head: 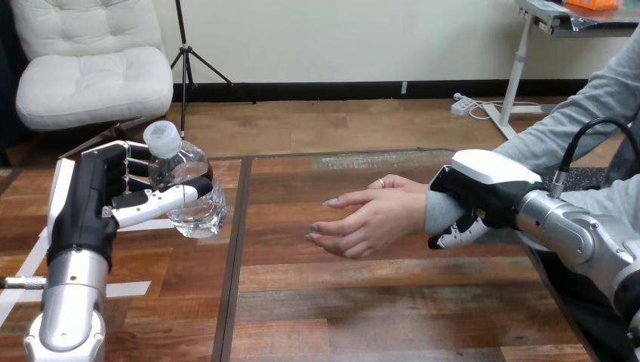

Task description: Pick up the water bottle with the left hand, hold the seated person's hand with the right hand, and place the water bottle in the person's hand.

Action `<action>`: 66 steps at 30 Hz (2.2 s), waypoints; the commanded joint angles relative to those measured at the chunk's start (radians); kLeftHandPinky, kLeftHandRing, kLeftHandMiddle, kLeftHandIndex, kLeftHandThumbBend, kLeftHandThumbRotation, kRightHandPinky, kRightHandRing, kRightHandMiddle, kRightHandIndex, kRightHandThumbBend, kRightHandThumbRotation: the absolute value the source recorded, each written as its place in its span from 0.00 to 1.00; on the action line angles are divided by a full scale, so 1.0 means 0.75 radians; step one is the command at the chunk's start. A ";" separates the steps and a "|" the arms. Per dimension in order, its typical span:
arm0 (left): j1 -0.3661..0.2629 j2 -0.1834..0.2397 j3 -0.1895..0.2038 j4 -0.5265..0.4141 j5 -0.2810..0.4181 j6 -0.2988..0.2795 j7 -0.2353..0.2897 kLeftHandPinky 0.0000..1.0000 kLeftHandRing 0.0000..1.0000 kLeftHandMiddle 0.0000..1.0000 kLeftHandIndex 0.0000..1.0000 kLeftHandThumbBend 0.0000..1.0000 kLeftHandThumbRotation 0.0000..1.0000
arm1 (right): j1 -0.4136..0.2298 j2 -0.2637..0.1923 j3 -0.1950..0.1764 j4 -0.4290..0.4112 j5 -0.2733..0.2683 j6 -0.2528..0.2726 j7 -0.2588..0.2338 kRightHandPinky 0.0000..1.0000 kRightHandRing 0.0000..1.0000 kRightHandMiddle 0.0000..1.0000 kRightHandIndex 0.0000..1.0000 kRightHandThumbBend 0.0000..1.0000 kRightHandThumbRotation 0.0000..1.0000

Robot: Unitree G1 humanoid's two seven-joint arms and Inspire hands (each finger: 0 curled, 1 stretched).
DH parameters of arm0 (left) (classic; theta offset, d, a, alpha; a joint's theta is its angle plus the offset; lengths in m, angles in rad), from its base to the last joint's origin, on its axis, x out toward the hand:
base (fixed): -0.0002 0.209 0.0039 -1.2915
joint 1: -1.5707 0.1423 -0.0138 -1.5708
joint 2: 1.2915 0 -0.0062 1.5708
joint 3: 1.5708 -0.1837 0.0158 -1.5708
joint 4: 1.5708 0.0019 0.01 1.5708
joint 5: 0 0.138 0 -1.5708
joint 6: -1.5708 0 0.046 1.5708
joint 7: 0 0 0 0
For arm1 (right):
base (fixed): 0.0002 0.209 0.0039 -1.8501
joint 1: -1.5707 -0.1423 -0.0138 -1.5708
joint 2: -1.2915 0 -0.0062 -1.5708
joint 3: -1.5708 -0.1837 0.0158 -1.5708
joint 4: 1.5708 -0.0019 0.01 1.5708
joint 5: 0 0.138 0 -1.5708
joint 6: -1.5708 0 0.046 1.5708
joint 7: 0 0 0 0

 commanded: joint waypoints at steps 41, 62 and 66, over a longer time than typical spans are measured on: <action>-0.129 -0.004 -0.015 -0.023 -0.002 -0.023 0.000 0.30 0.35 0.40 0.43 0.70 0.00 | -0.263 0.107 -0.048 -0.097 0.043 -0.049 0.007 0.23 0.27 0.34 0.35 0.53 0.00; -0.180 -0.041 -0.056 0.044 -0.032 -0.076 -0.047 0.29 0.35 0.40 0.42 0.71 0.00 | -0.279 0.115 -0.052 -0.088 0.042 -0.050 -0.001 0.21 0.25 0.31 0.33 0.51 0.00; -0.193 -0.050 -0.073 0.051 -0.020 -0.073 -0.045 0.29 0.34 0.39 0.41 0.72 0.00 | -0.280 0.114 -0.052 -0.091 0.039 -0.050 -0.005 0.21 0.25 0.31 0.33 0.51 0.01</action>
